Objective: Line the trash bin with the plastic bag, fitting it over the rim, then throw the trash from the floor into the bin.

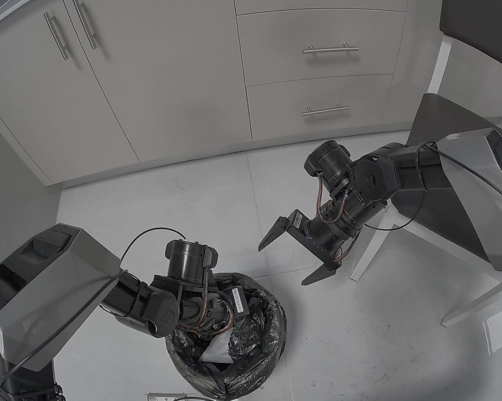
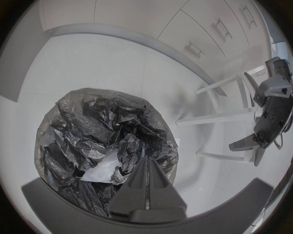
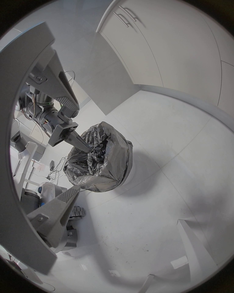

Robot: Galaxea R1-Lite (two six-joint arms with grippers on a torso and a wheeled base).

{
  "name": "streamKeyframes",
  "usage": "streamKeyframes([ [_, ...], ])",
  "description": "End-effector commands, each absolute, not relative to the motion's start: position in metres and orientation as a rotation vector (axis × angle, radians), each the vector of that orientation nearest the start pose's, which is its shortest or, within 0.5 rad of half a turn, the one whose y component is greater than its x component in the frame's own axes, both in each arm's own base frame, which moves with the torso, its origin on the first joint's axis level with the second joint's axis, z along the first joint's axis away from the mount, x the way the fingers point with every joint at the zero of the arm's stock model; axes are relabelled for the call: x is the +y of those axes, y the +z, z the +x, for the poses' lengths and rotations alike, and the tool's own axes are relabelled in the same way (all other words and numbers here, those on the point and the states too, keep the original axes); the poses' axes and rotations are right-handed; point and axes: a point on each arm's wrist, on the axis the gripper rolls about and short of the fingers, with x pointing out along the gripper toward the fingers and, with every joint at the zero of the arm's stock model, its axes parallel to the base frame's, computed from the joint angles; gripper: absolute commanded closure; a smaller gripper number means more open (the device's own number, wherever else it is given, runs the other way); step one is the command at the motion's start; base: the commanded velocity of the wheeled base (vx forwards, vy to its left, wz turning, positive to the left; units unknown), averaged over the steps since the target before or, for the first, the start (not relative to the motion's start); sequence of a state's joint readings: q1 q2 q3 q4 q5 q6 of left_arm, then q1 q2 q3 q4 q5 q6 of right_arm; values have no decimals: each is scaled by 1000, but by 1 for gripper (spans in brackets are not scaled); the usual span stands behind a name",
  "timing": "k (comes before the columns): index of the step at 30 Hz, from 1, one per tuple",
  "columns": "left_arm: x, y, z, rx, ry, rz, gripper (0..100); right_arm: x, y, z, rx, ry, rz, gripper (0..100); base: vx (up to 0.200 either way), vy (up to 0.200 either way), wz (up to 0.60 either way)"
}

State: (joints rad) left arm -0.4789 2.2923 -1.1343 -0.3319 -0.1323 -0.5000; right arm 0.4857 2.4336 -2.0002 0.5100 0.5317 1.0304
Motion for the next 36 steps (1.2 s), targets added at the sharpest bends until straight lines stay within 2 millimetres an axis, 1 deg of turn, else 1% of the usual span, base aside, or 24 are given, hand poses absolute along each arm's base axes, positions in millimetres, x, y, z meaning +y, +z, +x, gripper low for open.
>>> streamKeyframes([
  [1,-192,12,361,963,-354,-305,100,232,108,417,1375,343,885,0,0,0,0],
  [4,-192,9,361,970,-351,-303,100,232,108,417,1375,343,885,0,0,0,0],
  [7,-194,-1,362,991,-351,-298,100,232,107,417,1376,342,884,0,0,0,0],
  [9,-195,-2,362,993,-352,-297,100,232,107,417,1376,342,884,0,0,0,0],
  [14,-201,-16,371,1009,-348,-293,100,233,104,418,1382,337,885,0,0,0,0],
  [18,-204,-15,378,1016,-344,-291,100,233,103,418,1380,338,885,0,0,0,0],
  [23,-213,-18,395,1040,-334,-284,100,234,101,419,1378,338,888,0,0,0,0],
  [29,-217,-22,414,1052,-317,-290,100,233,101,420,1378,337,889,0,0,0,0],
  [36,-218,-25,415,1066,-315,-280,100,231,96,424,1372,332,896,0,0,0,0],
])
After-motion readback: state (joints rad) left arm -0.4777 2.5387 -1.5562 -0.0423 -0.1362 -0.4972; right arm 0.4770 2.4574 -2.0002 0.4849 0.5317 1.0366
